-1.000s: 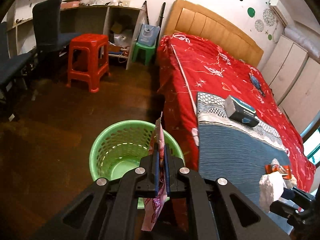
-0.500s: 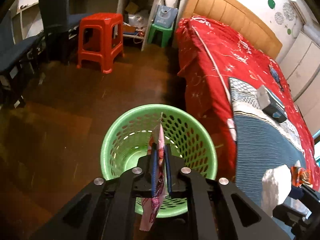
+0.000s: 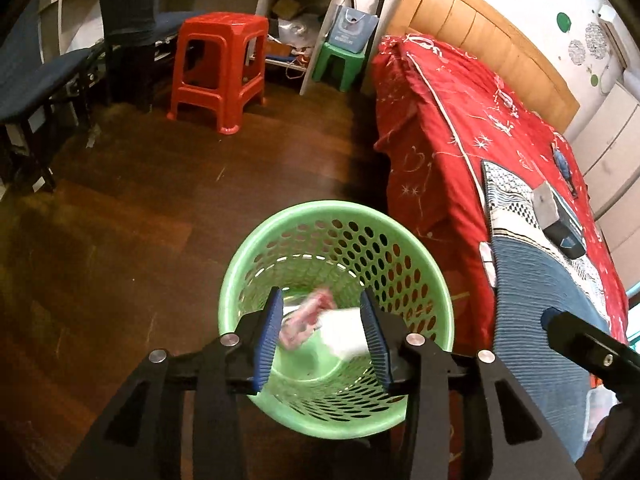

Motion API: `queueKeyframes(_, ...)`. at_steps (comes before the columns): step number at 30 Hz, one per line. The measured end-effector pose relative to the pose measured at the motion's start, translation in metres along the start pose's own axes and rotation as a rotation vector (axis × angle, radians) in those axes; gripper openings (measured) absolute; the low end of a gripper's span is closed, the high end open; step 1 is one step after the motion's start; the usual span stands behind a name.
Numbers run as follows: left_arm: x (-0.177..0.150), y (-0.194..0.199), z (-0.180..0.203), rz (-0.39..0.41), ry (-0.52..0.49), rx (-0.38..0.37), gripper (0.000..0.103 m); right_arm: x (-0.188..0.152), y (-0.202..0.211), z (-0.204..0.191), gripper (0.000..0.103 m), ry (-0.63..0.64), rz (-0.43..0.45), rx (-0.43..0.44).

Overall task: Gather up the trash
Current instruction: 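Open both tools to drop the packet and foam block into the wastebasket, then move both tools back to the remaining trash on the blanket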

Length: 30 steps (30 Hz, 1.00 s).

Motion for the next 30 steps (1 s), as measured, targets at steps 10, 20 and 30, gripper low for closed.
queueKeyframes(10, -0.01, 0.025, 0.022, 0.035, -0.03, 0.003, 0.053, -0.036, 0.061, 0.037, 0.081, 0.02, 0.052, -0.057)
queueKeyframes(20, -0.029, 0.061, 0.078, 0.07, -0.101, -0.044, 0.061, -0.096, 0.141, 0.092, 0.087, -0.024, 0.166, -0.193)
queueKeyframes(30, -0.06, 0.086, 0.154, 0.069, -0.187, -0.129, 0.072, -0.149, 0.205, 0.15, 0.09, -0.129, 0.229, -0.312)
Point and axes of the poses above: each gripper's, at about its wrist camera, not at the fingertips, and y roughly against the way its jaws point, z to its right, x to its top, the point moved 2 cm from there along -y, roughly the way its jaws point, and after that the axes turned 6 degrees about -x, right-handed, at the moved point
